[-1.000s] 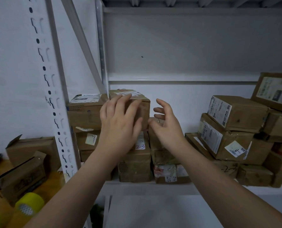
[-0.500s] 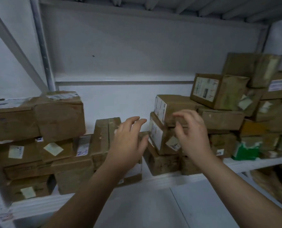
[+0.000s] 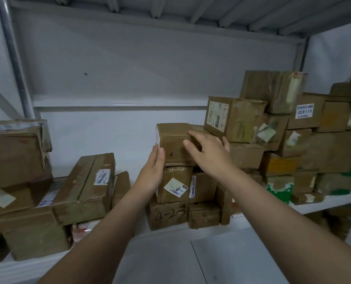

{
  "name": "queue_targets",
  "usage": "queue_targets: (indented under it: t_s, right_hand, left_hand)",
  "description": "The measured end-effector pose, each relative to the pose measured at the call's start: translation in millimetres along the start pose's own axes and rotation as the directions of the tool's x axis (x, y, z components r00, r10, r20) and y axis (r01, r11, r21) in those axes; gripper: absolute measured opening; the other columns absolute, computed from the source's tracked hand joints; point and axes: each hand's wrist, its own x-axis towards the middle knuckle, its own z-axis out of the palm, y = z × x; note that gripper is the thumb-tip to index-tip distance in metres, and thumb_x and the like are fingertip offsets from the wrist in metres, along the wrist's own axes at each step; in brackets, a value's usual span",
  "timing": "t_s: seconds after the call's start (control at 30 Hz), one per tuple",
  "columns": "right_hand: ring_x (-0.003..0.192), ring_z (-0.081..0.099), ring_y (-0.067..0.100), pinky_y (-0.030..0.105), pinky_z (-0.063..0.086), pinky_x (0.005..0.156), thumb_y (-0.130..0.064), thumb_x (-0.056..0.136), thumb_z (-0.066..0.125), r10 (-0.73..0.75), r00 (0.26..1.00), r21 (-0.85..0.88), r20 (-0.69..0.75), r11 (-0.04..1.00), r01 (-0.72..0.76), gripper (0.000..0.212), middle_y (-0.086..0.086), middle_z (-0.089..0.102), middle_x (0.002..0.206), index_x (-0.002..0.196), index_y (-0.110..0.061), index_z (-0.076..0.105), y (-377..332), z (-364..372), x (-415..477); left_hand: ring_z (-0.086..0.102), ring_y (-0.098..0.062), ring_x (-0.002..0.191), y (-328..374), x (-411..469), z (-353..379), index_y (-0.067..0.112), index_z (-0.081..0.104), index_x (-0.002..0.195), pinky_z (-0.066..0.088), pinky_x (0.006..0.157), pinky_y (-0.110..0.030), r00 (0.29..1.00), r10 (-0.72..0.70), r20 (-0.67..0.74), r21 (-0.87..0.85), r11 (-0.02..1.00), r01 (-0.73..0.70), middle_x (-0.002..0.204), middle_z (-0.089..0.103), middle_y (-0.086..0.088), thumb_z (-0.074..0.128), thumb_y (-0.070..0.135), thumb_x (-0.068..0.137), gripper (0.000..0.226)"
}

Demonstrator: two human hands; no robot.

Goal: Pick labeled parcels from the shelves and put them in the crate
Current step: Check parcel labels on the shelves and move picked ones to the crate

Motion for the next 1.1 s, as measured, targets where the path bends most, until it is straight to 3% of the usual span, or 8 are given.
queue_targets:
  t_s: [0.23, 0.37, 0.53, 0.67, 0.8, 0.9, 0.97, 1.1]
  right_hand:
    - [0.086, 0.046, -0.015, 0.038, 0.031, 0.1, -0.049, 0.094, 0.048, -0.054, 0.976, 0.423, -0.211, 0.895, 0.14, 0.022, -0.021, 0.058, 0.088, 0.096, -0.031, 0.061, -6, -16, -7]
    - [0.092, 0.06, 0.012, 0.041, 0.051, 0.085, -0.044, 0.089, 0.058, -0.064, 0.962, 0.608, -0.264, 0.763, 0.218, 0.021, -0.006, 0.064, 0.093, 0.091, -0.023, 0.061, -13, -22, -11]
    - [0.1, 0.051, 0.0, 0.015, 0.041, 0.087, -0.031, 0.084, 0.069, -0.03, 0.955, 0.602, -0.296, 0.77, 0.211, 0.012, -0.009, 0.052, 0.107, 0.087, -0.026, 0.059, -21, -22, -22]
    - [0.109, 0.046, -0.007, 0.013, 0.038, 0.094, -0.023, 0.087, 0.067, -0.044, 0.966, 0.634, -0.255, 0.747, 0.201, 0.032, -0.009, 0.048, 0.124, 0.116, -0.031, 0.055, -25, -19, -32]
    - [0.134, 0.037, 0.005, 0.039, 0.036, 0.111, -0.044, 0.089, 0.059, -0.051, 0.988, 0.735, -0.144, 0.663, 0.141, 0.046, -0.01, 0.038, 0.147, 0.132, -0.05, 0.045, -28, -14, -48]
    - [0.135, 0.024, -0.011, 0.018, 0.029, 0.112, -0.062, 0.075, 0.048, -0.071, 0.997, 0.839, -0.026, 0.541, 0.061, 0.071, -0.017, 0.022, 0.156, 0.142, -0.041, 0.035, -34, -14, -70]
    - [0.122, 0.034, -0.023, 0.0, 0.034, 0.094, -0.05, 0.08, 0.05, -0.108, 0.994, 0.896, -0.012, 0.441, 0.059, 0.072, -0.016, 0.033, 0.151, 0.147, -0.03, 0.032, -37, -11, -85]
    - [0.112, 0.057, -0.007, 0.008, 0.046, 0.085, -0.011, 0.092, 0.055, -0.036, 0.995, 0.947, -0.097, 0.303, 0.103, 0.052, -0.016, 0.06, 0.127, 0.14, -0.026, 0.041, -33, 3, -100]
  left_hand:
    - [0.05, -0.015, 0.125, 23, -17, 4, 0.05, 0.032, 0.139, 0.043, 0.093, -0.024, 0.992, -0.005, -0.13, -0.473, 0.879, -0.057, 0.147, 0.04, 0.006, 0.02, 0.066, 0.082, 0.06]
    - [0.065, -0.02, 0.107, 35, -29, -1, 0.03, 0.039, 0.131, 0.053, 0.092, -0.034, 0.968, 0.102, -0.228, -0.617, 0.754, -0.225, 0.128, 0.058, -0.006, 0.038, 0.03, 0.1, 0.031]
    - [0.065, -0.02, 0.106, 33, -33, -12, 0.02, 0.036, 0.134, 0.056, 0.079, -0.026, 0.97, 0.023, -0.242, -0.725, 0.661, -0.196, 0.122, 0.062, -0.012, 0.04, 0.017, 0.101, 0.034]
    - [0.06, -0.018, 0.115, 30, -38, -18, 0.016, 0.046, 0.136, 0.052, 0.091, -0.029, 0.974, 0.08, -0.214, -0.664, 0.719, -0.205, 0.123, 0.064, -0.003, 0.04, 0.016, 0.1, 0.036]
    - [0.061, -0.011, 0.112, 34, -59, -19, 0.019, 0.047, 0.134, 0.049, 0.094, -0.029, 0.937, 0.136, -0.322, -0.541, 0.785, -0.3, 0.121, 0.065, 0.005, 0.054, 0.019, 0.09, 0.044]
    - [0.063, -0.009, 0.108, 35, -78, -14, 0.022, 0.051, 0.126, 0.052, 0.088, -0.024, 0.906, 0.153, -0.394, -0.5, 0.792, -0.351, 0.116, 0.067, 0.006, 0.061, 0.019, 0.083, 0.045]
    - [0.064, -0.008, 0.106, 34, -86, -9, 0.025, 0.054, 0.12, 0.053, 0.087, -0.025, 0.891, 0.173, -0.42, -0.456, 0.809, -0.372, 0.114, 0.067, 0.007, 0.062, 0.012, 0.085, 0.038]
    - [0.061, -0.014, 0.113, 35, -95, -3, 0.024, 0.056, 0.122, 0.051, 0.092, -0.034, 0.88, 0.202, -0.43, -0.413, 0.823, -0.391, 0.117, 0.067, 0.005, 0.06, 0.013, 0.088, 0.036]
